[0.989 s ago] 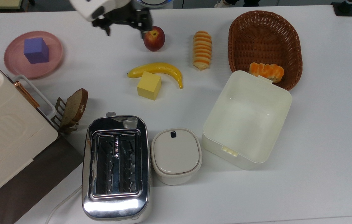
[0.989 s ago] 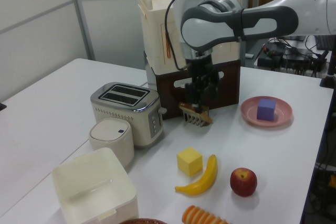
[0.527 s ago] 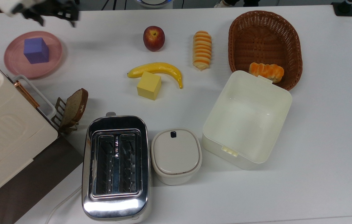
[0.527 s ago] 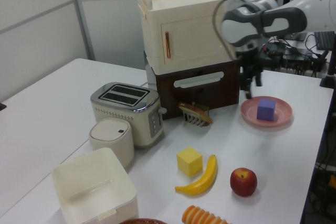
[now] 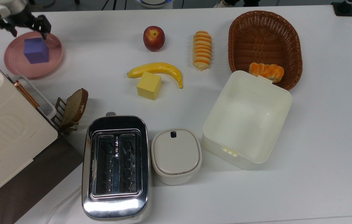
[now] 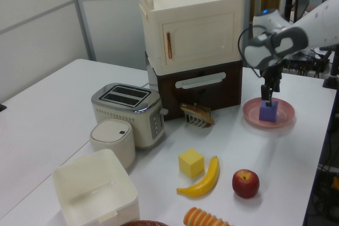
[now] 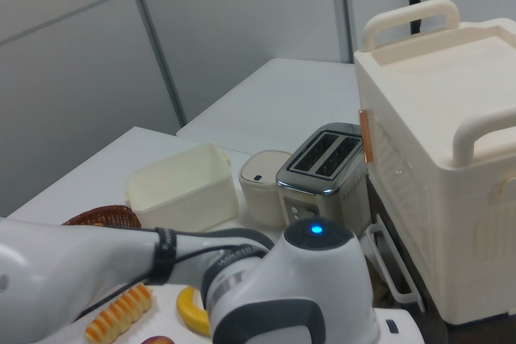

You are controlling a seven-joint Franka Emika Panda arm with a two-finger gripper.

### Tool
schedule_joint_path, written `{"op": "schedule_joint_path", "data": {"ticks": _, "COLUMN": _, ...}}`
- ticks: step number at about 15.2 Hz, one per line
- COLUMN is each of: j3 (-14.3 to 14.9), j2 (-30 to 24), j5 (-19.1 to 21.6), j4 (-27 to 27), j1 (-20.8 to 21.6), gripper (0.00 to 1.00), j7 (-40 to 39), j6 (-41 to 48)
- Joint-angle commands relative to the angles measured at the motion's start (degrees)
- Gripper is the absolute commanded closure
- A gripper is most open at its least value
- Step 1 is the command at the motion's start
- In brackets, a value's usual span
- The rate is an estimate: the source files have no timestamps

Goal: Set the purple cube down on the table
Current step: 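Lower the gripper and close it on the purple cube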

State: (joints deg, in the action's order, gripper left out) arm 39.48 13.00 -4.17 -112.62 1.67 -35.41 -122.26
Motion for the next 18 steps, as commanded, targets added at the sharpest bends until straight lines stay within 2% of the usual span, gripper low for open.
{"op": "schedule_joint_path", "data": {"ticks": 1, "j3": 0.9, "j2": 4.2, "j5": -0.3, "j4": -0.4, "j1": 1.0, "gripper": 0.00, "j7": -0.7, "j6": -4.9}}
{"op": "schedule_joint_path", "data": {"ticks": 5, "j3": 0.8, "j2": 6.7, "j5": 0.0, "j4": -0.2, "j1": 1.0, "gripper": 0.00, "j7": -0.6, "j6": -6.1}}
{"op": "schedule_joint_path", "data": {"ticks": 6, "j3": 0.8, "j2": 6.8, "j5": 0.0, "j4": -0.2, "j1": 1.0, "gripper": 0.07, "j7": -0.7, "j6": -6.3}}
{"op": "schedule_joint_path", "data": {"ticks": 7, "j3": 0.8, "j2": 6.7, "j5": 0.0, "j4": -0.1, "j1": 1.0, "gripper": 0.26, "j7": -0.7, "j6": -6.2}}
{"op": "schedule_joint_path", "data": {"ticks": 8, "j3": 0.8, "j2": 6.3, "j5": 0.0, "j4": 0.0, "j1": 1.0, "gripper": 0.50, "j7": -0.9, "j6": -6.1}}
{"op": "schedule_joint_path", "data": {"ticks": 9, "j3": 0.8, "j2": 5.8, "j5": 0.1, "j4": 0.0, "j1": 1.1, "gripper": 0.70, "j7": -1.5, "j6": -5.5}}
{"op": "schedule_joint_path", "data": {"ticks": 10, "j3": 0.8, "j2": 4.6, "j5": 0.3, "j4": 0.0, "j1": 1.2, "gripper": 0.84, "j7": -1.9, "j6": -5.3}}
{"op": "schedule_joint_path", "data": {"ticks": 11, "j3": 0.8, "j2": 3.6, "j5": 0.4, "j4": 0.1, "j1": 1.2, "gripper": 0.88, "j7": -2.0, "j6": -3.4}}
{"op": "schedule_joint_path", "data": {"ticks": 14, "j3": 0.3, "j2": -0.1, "j5": 0.7, "j4": 2.8, "j1": 1.8, "gripper": 0.88, "j7": -1.5, "j6": 4.5}}
{"op": "schedule_joint_path", "data": {"ticks": 16, "j3": -0.5, "j2": -1.4, "j5": 1.8, "j4": 3.0, "j1": 4.5, "gripper": 0.86, "j7": -0.2, "j6": 6.8}}
{"op": "schedule_joint_path", "data": {"ticks": 18, "j3": -2.9, "j2": -1.2, "j5": 2.6, "j4": 2.8, "j1": 7.3, "gripper": 0.84, "j7": 6.7, "j6": 6.9}}
